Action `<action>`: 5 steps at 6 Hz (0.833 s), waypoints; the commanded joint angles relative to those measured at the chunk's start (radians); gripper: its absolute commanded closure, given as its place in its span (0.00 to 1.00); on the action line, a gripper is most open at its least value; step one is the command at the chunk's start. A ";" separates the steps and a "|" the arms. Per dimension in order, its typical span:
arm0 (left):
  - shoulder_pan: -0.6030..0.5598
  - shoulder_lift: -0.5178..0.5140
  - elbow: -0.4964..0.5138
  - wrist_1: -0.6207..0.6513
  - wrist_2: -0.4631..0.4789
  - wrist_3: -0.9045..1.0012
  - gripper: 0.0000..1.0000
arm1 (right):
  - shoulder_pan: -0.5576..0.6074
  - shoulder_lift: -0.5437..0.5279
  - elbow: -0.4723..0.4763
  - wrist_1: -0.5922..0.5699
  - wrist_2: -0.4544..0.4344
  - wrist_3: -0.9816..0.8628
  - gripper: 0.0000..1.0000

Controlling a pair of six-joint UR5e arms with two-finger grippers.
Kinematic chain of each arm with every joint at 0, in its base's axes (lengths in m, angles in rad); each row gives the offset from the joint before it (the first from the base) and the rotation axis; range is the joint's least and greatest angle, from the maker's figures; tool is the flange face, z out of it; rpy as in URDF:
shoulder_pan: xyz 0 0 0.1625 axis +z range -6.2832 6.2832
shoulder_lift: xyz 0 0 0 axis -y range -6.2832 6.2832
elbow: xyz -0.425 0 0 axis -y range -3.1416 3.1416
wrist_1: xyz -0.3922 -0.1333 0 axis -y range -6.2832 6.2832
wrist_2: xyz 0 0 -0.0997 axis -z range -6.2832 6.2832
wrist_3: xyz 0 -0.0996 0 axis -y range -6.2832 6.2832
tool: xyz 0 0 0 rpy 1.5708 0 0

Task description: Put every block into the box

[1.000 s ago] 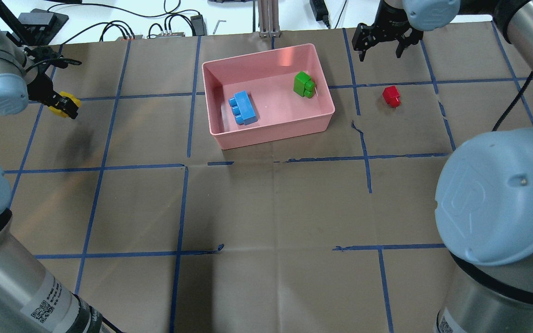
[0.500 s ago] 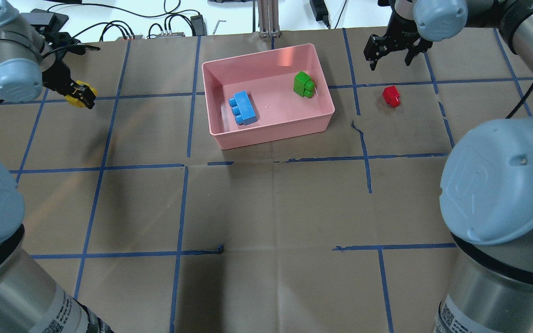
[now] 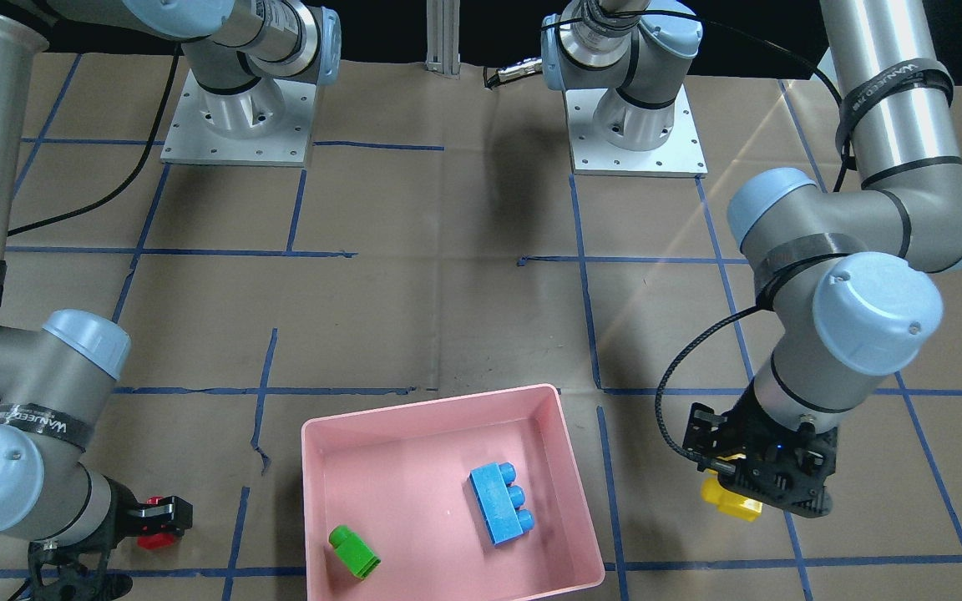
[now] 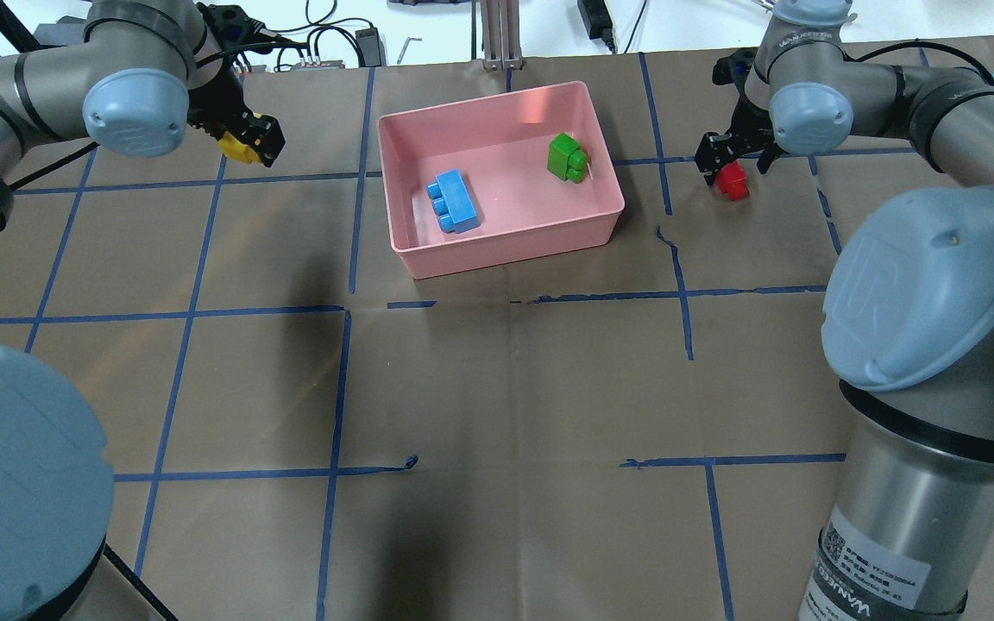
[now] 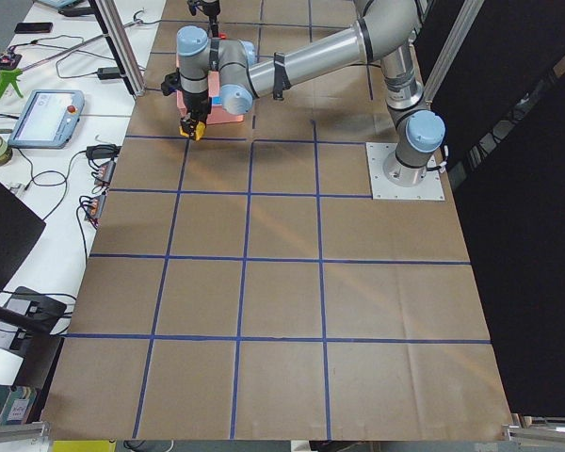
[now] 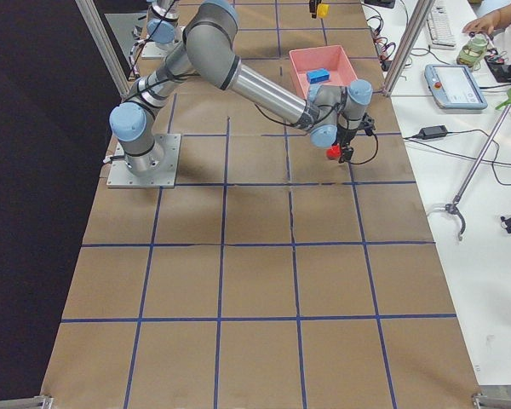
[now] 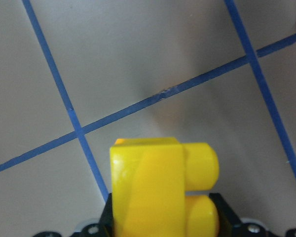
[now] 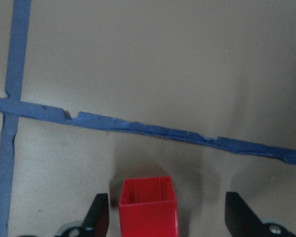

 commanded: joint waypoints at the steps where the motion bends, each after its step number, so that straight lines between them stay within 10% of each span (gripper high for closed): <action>1: -0.049 0.003 0.001 -0.003 -0.007 -0.087 0.98 | -0.001 -0.007 -0.003 -0.001 -0.001 0.008 0.75; 5: -0.098 -0.003 0.001 -0.006 -0.019 -0.198 0.98 | -0.001 -0.084 -0.017 0.019 0.002 0.014 0.91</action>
